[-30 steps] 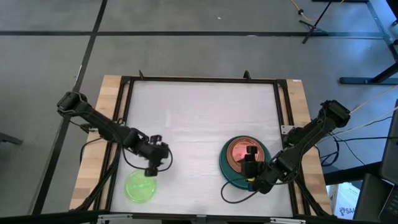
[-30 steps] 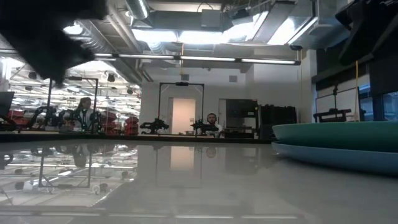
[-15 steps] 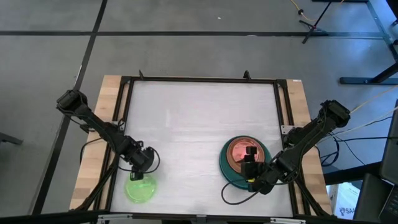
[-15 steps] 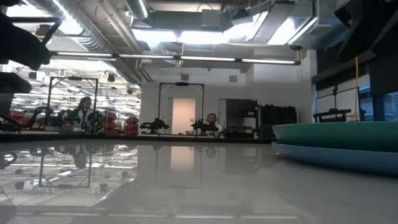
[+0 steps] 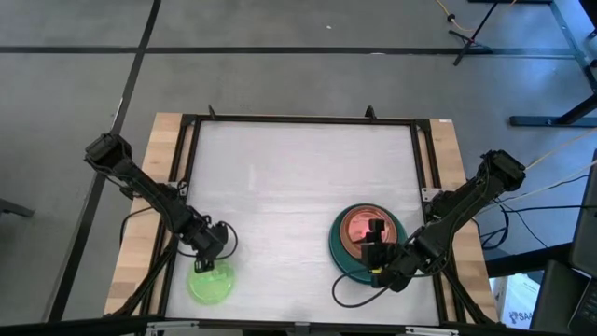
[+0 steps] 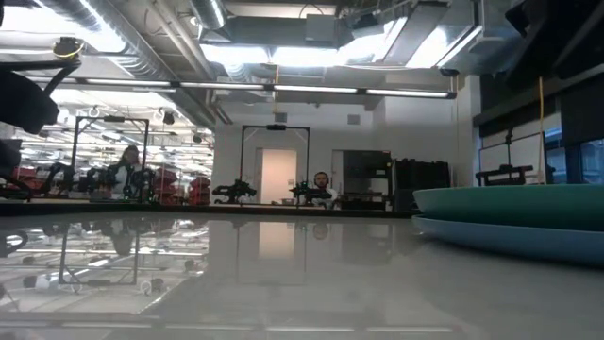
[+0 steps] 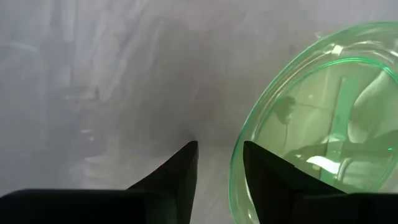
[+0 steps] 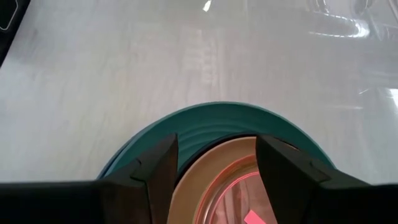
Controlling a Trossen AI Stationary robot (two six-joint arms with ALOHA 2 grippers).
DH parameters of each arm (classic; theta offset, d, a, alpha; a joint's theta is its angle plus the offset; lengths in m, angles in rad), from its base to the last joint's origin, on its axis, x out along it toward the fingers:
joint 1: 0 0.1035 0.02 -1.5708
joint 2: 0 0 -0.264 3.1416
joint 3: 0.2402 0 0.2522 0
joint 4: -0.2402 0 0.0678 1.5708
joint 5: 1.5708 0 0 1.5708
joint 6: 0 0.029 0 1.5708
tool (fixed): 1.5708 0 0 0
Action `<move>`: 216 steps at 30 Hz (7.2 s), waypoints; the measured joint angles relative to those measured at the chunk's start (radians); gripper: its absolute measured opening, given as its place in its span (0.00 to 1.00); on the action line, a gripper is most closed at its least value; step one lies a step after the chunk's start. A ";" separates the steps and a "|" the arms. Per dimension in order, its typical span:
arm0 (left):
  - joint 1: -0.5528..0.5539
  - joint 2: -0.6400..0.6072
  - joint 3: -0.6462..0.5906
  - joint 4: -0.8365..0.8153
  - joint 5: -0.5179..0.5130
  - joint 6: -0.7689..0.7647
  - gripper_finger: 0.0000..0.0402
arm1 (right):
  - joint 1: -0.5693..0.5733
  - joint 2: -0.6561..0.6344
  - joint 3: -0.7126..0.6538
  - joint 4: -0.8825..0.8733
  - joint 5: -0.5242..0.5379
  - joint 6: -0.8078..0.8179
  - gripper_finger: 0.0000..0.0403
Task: Stack plastic plates
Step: Stack the light green plate on top of the light pink plate, then return to Home Position
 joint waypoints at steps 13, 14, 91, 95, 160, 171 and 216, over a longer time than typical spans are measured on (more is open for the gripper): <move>0.029 0.003 -0.001 0.062 -0.039 0.100 0.04 | 0.000 0.000 0.000 0.007 0.043 -0.019 0.51; 0.037 0.004 0.011 0.087 -0.068 0.110 0.02 | 0.000 0.000 0.000 0.010 0.045 -0.019 0.51; 0.571 0.170 0.071 0.701 -0.033 0.753 0.00 | -0.278 0.407 0.021 0.876 -0.050 -1.554 0.51; 0.579 0.181 0.071 0.699 -0.017 0.753 0.00 | -0.290 0.415 0.021 0.812 -0.057 -1.546 0.51; 0.429 -0.179 0.073 0.436 -0.376 0.786 0.21 | 0.045 0.183 0.420 -0.470 -0.013 -0.021 0.04; 0.426 -0.179 0.073 0.436 -0.414 0.784 0.21 | 0.038 0.179 0.311 -0.572 -0.198 0.298 0.04; 0.483 -0.363 -0.152 0.806 -0.292 1.015 0.15 | -0.299 -0.438 -0.254 0.157 -0.183 -0.336 0.42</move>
